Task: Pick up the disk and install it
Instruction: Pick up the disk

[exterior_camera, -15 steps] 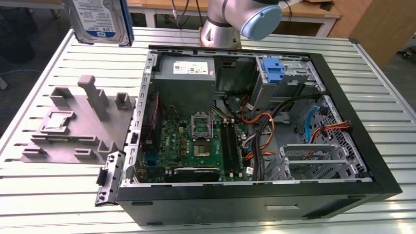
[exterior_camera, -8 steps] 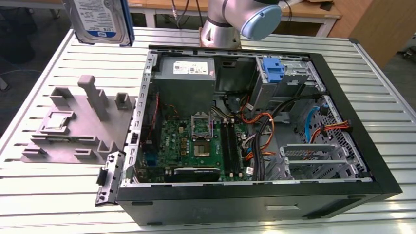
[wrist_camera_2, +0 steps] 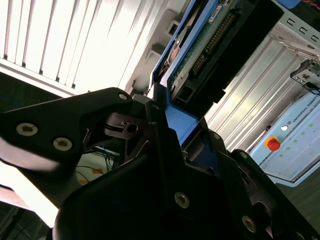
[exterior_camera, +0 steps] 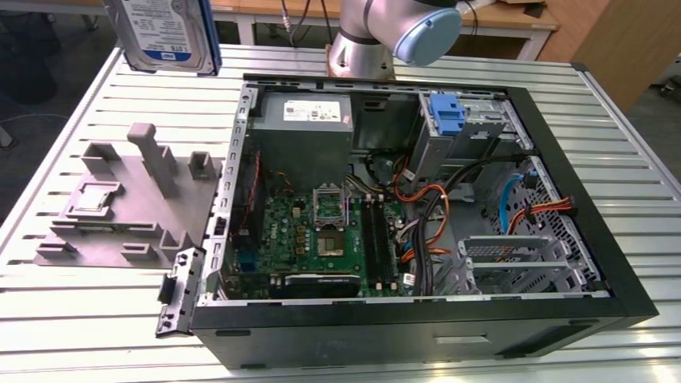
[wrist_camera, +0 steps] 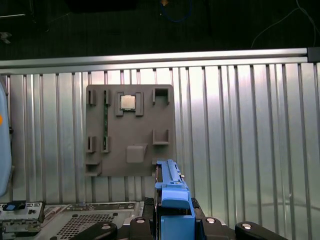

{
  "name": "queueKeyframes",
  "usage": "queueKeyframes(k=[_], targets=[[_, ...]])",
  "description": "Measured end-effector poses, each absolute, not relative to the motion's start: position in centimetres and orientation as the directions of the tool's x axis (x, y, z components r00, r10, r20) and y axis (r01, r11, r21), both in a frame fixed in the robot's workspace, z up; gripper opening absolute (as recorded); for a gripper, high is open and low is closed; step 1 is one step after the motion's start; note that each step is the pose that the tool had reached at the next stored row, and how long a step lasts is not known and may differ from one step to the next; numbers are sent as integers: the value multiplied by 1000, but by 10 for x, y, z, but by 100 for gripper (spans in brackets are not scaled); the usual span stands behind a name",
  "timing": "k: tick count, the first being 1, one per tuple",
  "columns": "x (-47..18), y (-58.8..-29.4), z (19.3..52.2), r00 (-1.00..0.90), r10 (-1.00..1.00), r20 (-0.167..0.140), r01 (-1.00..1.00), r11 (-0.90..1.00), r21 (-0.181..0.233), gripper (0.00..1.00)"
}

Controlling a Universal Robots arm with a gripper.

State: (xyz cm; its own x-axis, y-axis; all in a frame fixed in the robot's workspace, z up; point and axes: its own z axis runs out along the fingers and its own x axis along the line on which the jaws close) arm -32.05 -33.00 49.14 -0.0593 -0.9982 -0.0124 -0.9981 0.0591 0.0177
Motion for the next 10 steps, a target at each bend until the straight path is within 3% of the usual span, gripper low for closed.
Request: queueKeyframes(k=[10], targets=[[-318,-330,491,-59,-998,-12,-998,59,18,36]])
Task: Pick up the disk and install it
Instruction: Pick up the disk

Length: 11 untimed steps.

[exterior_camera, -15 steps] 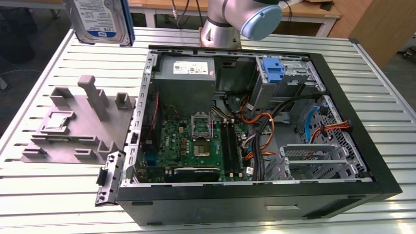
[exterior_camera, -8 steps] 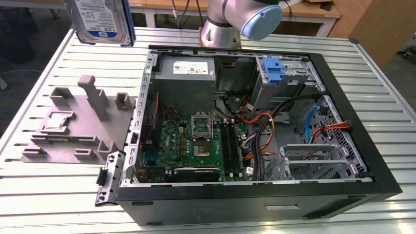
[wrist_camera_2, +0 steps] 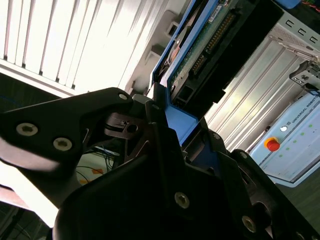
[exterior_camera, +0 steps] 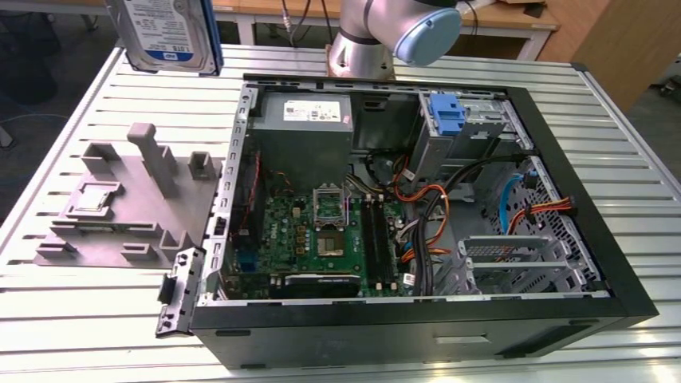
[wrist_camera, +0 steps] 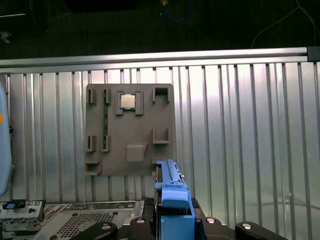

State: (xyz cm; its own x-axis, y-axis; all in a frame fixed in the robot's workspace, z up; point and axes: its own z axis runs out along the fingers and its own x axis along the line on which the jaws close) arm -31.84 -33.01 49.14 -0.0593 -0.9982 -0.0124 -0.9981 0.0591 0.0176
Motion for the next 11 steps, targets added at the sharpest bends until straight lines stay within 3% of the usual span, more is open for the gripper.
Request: queueKeyframes(k=[11], targets=[[-316,-330,491,-59,-998,-12,-998,59,18,36]])
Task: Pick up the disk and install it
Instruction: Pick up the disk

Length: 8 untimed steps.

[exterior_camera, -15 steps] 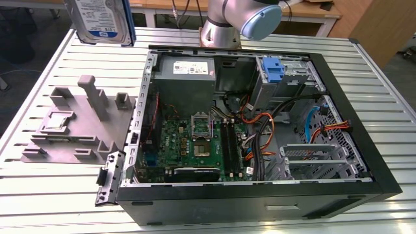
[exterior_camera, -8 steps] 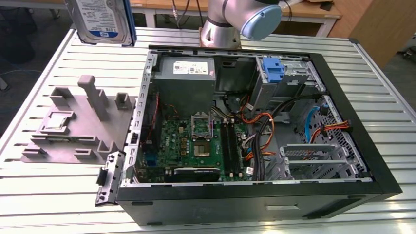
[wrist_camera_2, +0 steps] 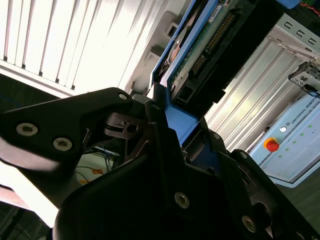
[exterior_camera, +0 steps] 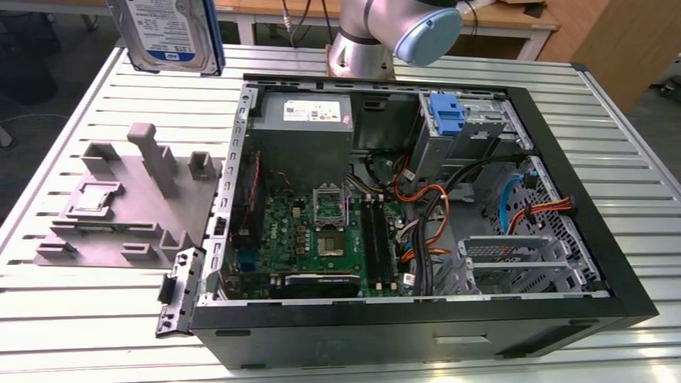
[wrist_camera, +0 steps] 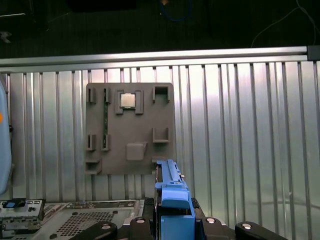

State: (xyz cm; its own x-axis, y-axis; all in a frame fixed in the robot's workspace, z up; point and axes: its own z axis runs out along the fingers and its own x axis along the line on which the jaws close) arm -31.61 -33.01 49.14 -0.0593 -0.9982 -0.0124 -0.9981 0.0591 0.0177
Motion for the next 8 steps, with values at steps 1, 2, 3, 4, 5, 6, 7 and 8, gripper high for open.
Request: queueKeyframes(k=[1,2,3,4,5,6,7,8], targets=[[-316,-330,491,-59,-998,-12,-998,59,18,36],[-316,-330,491,-59,-998,-12,-998,59,18,36],[-315,-330,491,-59,-998,-12,-998,59,18,36],[-315,-330,491,-59,-998,-12,-998,59,18,36],[-315,-330,491,-59,-998,-12,-998,59,18,36],[-315,-330,491,-59,-998,-12,-998,59,18,36],[-315,-330,491,-59,-998,-12,-998,59,18,36],[-314,-330,491,-59,-998,-12,-998,59,18,36]])
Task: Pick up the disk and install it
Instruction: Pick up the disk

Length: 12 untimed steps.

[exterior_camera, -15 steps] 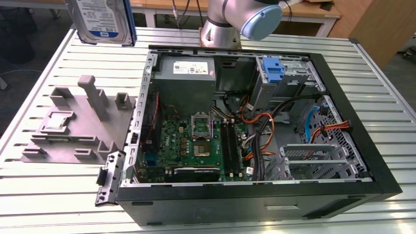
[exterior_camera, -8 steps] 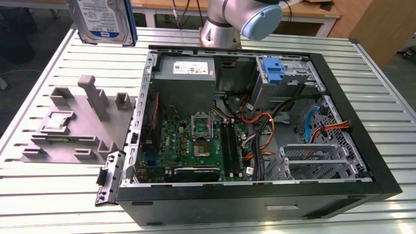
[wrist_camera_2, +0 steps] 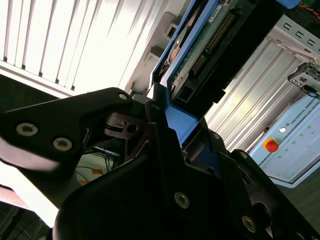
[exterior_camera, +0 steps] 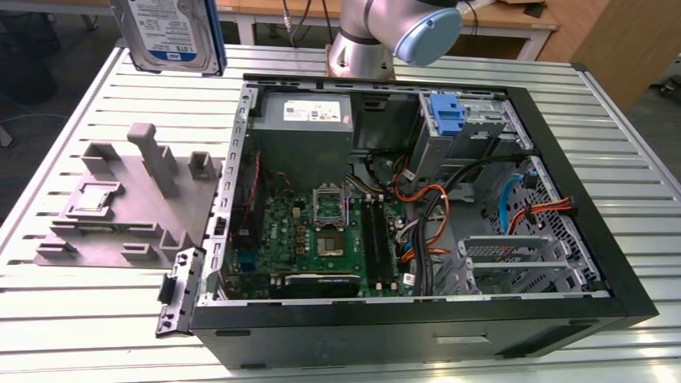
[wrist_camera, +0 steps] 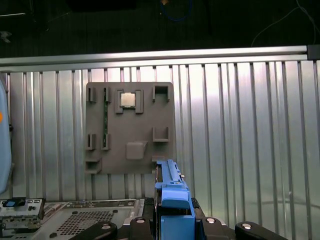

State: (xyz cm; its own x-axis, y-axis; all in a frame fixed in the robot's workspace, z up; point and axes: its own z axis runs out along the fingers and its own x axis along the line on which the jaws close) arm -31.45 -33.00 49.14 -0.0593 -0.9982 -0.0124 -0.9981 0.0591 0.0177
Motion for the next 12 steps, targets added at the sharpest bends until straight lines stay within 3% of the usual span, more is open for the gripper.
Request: queueKeyframes(k=[12], targets=[[-312,-330,491,-59,-998,-12,-998,59,18,36]])
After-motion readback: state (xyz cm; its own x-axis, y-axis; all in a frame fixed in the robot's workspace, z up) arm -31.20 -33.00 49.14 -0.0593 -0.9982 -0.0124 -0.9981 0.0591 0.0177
